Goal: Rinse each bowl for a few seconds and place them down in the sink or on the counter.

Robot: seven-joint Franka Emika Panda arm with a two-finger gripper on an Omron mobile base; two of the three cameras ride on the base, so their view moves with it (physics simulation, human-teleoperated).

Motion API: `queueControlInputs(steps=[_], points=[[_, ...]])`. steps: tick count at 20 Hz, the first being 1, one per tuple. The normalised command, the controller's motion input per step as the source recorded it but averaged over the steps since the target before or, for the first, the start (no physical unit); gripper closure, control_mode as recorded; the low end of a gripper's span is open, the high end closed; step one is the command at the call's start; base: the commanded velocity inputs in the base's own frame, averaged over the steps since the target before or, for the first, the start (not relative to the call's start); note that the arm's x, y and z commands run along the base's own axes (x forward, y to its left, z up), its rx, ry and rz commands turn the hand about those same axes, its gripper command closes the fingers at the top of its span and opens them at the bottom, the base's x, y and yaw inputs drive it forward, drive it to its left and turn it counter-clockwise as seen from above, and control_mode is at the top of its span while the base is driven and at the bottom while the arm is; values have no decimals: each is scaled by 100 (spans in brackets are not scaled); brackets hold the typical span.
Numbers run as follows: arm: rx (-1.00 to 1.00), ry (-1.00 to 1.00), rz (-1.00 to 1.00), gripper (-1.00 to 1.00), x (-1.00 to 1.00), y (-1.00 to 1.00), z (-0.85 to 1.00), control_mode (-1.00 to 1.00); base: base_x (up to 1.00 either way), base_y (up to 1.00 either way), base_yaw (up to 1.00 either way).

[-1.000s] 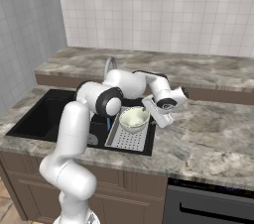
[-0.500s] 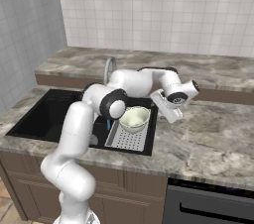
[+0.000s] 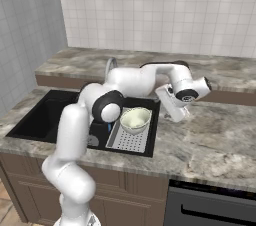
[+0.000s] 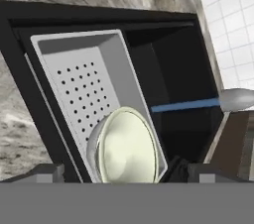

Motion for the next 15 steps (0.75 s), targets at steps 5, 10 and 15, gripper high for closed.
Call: queueControlInputs(steps=[5, 10, 15], points=[[-4, -21, 0, -100, -90, 23, 47, -100, 0, 0, 0], [-6, -21, 0, -100, -93, 22, 50, -100, 0, 0, 0], [-8, -17, 0, -100, -88, 15, 53, -100, 0, 0, 0]])
